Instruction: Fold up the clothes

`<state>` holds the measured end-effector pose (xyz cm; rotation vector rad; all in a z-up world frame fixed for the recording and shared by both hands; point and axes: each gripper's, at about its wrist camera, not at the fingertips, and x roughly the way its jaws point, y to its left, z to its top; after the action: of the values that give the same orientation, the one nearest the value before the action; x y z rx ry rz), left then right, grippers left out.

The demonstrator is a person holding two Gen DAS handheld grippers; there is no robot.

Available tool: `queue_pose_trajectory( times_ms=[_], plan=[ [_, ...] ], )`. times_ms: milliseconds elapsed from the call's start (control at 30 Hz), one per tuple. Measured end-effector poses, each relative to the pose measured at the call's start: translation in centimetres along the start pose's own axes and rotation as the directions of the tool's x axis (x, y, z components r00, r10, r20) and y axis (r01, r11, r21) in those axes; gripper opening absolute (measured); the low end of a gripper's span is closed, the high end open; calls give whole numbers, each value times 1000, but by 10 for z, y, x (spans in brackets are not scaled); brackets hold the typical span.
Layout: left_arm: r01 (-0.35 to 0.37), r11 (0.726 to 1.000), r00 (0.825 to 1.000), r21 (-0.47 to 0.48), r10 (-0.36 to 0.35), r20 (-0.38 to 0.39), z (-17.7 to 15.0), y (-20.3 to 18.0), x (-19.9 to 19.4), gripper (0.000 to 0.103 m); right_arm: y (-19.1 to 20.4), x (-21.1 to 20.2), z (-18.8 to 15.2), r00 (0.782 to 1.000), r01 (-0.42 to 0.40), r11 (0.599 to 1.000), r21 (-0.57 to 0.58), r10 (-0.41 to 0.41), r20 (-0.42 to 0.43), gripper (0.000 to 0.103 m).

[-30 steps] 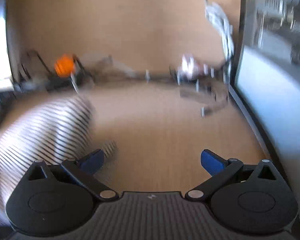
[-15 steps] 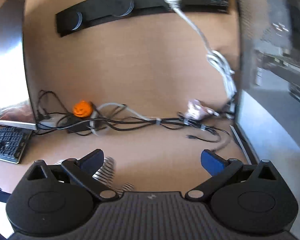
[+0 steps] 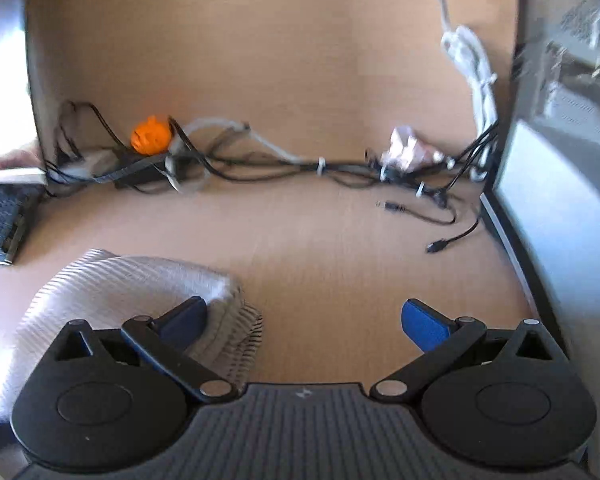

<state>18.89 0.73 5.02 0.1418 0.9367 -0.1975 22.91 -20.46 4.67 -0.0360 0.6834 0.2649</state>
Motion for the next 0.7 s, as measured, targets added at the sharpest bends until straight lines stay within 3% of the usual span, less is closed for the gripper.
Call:
queue_pose_trajectory(
  times_ms=[133, 233, 300, 367, 467, 600, 700],
  plan=[
    [8, 998, 999, 64, -11, 44, 18, -1, -5, 103, -3, -59, -25, 992, -118, 993, -7, 119, 45, 103],
    [-13, 995, 996, 98, 4, 93, 46, -6, -5, 103, 1, -78, -46, 984, -179, 984, -18, 179, -4, 103],
    [-35, 990, 992, 135, 19, 121, 65, -16, -1, 103, 7, -75, -61, 986, -160, 985, -59, 157, -51, 103],
    [-55, 981, 992, 186, 32, 126, 81, -31, 14, 103, 14, -66, -75, 992, -84, 991, -104, 74, -104, 103],
    [-54, 966, 996, 252, 33, 87, 99, -51, 43, 103, 20, -55, -91, 984, -19, 989, -146, -7, -176, 103],
    [-29, 951, 999, 307, 32, -4, 107, -63, 80, 103, 26, -56, -99, 987, 4, 984, -181, -33, -158, 103],
    [15, 956, 999, 292, 1, -54, 111, -61, 95, 103, 25, -51, -97, 985, 0, 986, -169, -30, -170, 103]
  ],
)
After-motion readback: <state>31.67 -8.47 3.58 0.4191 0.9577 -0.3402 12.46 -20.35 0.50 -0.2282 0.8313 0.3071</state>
